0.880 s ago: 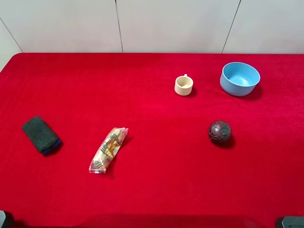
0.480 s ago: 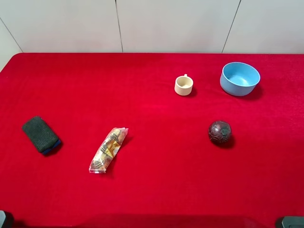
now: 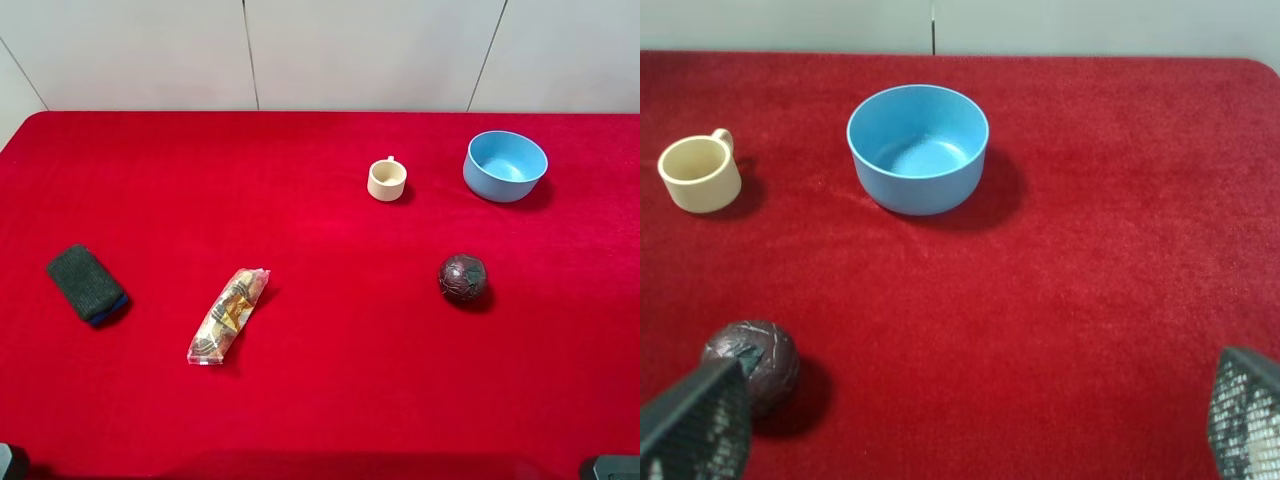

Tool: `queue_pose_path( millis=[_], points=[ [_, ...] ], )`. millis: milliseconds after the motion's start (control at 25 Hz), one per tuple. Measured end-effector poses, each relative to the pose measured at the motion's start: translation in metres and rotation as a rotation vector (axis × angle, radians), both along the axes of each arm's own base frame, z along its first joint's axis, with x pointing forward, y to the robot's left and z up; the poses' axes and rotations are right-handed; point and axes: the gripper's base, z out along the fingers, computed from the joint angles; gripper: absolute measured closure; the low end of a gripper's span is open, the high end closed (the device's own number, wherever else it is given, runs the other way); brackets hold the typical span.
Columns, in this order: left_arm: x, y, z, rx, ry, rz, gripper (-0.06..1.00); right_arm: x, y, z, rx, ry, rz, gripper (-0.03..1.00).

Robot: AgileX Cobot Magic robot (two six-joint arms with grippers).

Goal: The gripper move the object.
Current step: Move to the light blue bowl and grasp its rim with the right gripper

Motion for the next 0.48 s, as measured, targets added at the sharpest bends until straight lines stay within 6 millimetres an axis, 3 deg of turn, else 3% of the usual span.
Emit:
queue_pose_path(
  millis=[480],
  points=[
    [0.000,0.000,0.000,0.000,0.000,0.000,0.01,0.074,0.008,0.042,-0.022,0.192,0.004,0.27]
  ],
)
